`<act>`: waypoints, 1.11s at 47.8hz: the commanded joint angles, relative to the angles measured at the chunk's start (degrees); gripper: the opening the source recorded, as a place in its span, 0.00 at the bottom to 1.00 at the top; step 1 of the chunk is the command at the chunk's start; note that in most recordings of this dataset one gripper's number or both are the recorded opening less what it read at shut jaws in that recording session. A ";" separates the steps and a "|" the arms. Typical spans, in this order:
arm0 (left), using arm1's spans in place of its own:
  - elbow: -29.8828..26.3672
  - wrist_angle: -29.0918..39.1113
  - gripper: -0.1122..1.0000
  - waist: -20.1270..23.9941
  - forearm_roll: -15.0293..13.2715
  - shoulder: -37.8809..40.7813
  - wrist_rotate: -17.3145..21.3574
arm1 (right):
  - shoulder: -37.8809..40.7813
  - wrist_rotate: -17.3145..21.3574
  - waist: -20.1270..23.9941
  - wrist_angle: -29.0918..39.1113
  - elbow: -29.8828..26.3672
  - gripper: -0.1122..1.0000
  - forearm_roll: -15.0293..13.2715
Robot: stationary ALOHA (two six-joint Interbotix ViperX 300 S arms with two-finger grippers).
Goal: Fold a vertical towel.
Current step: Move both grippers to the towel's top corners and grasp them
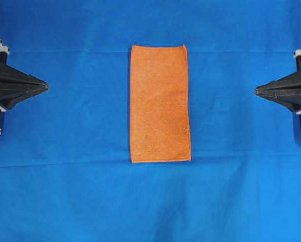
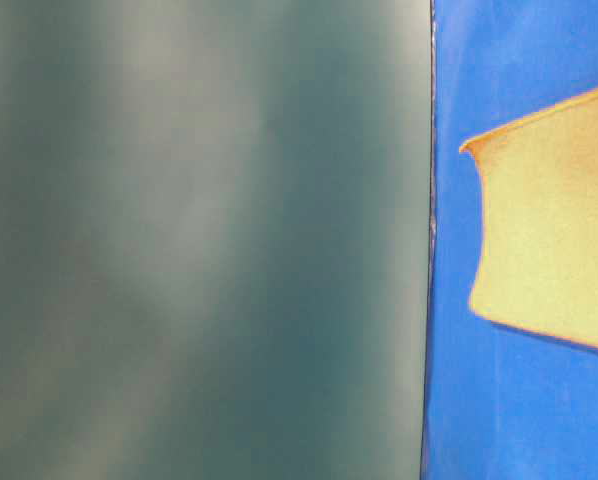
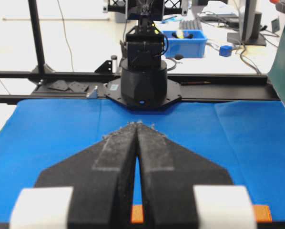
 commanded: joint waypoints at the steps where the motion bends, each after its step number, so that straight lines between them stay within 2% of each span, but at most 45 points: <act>1: -2.72 -0.79 0.10 0.18 -1.49 2.11 -0.62 | 1.05 0.35 -1.05 -0.09 -1.93 0.10 0.18; 5: -3.87 -1.32 0.10 0.88 -1.41 4.48 -0.44 | 2.37 0.70 -3.25 2.20 -2.81 0.10 1.14; 11: -5.19 -2.99 0.10 3.69 -1.76 10.46 -0.79 | 6.50 2.02 -9.67 6.59 -4.75 0.10 3.60; 16: -6.42 -4.66 0.10 6.33 -2.11 16.17 -1.85 | 11.07 2.64 -13.97 8.44 -5.80 0.10 3.69; 22: -9.14 -5.19 0.10 10.28 -2.11 23.64 -4.92 | 18.37 2.72 -18.46 8.88 -7.73 0.10 3.69; 31: -13.18 -5.71 0.11 15.03 -2.11 34.45 -5.98 | 30.85 2.11 -22.76 9.58 -12.57 0.11 3.43; 33: -14.33 -5.89 0.16 16.26 -2.11 37.44 -5.98 | 33.40 2.11 -23.29 9.93 -13.97 0.12 3.25; 35: -15.21 -5.89 0.25 17.23 -2.11 39.73 -5.98 | 35.95 2.11 -23.82 10.46 -15.47 0.18 2.90; 42: -18.98 -5.89 0.65 19.78 -2.02 47.64 -5.89 | 44.74 2.11 -25.75 12.30 -20.13 0.57 1.76; 45: -20.21 -5.89 0.79 20.65 -1.93 50.36 -5.54 | 47.90 2.11 -26.37 12.74 -21.53 0.66 1.67; 47: -20.92 -5.89 0.82 21.27 -1.93 52.03 -5.45 | 49.83 2.11 -26.72 12.66 -22.41 0.66 1.67; 53: -22.68 -6.24 0.78 22.94 -1.85 57.39 -5.27 | 54.58 2.11 -27.25 12.66 -24.61 0.64 1.32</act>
